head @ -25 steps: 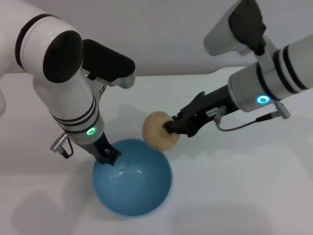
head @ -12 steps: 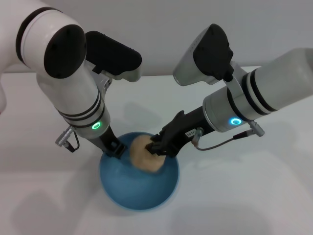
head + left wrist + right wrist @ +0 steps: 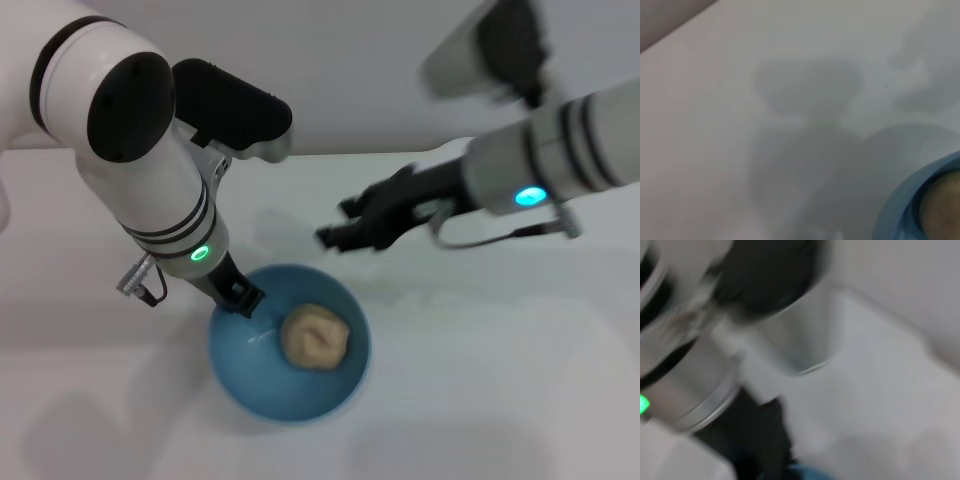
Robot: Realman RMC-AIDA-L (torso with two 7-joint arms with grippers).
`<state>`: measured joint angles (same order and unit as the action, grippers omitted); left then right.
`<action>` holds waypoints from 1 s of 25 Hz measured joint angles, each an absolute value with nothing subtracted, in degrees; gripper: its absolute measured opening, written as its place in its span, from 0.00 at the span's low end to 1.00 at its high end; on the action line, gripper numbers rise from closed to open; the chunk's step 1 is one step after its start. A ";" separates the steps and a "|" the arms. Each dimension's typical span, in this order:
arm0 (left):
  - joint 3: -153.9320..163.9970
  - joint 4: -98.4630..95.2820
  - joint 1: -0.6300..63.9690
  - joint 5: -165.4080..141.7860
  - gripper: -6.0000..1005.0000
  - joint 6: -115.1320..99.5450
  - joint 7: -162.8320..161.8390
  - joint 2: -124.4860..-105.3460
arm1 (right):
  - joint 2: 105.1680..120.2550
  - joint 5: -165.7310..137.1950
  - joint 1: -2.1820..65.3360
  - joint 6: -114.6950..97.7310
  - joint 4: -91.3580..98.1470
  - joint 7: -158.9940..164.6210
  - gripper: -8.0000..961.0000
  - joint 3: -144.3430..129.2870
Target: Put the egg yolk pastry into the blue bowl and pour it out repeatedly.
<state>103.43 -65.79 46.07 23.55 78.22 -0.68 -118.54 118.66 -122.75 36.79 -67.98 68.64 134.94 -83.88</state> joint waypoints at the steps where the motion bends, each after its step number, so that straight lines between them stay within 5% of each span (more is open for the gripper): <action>1: 103.44 -65.82 45.98 23.56 0.00 77.53 -0.66 -118.50 | 118.65 -122.80 35.32 -68.40 70.31 134.95 0.39 -81.14; 12: 108.17 -66.24 43.09 23.49 0.00 59.67 -0.98 -118.57 | 118.88 -122.79 21.15 -68.76 74.06 134.37 0.49 -60.03; 25: 115.51 -67.90 29.40 23.49 0.00 19.50 -0.87 -118.35 | 118.80 -122.85 16.83 -64.91 62.63 132.84 0.49 -56.71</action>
<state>115.51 -67.90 29.40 23.49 19.50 -0.87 -118.35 118.80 -122.85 16.83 -64.91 62.63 132.84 -56.71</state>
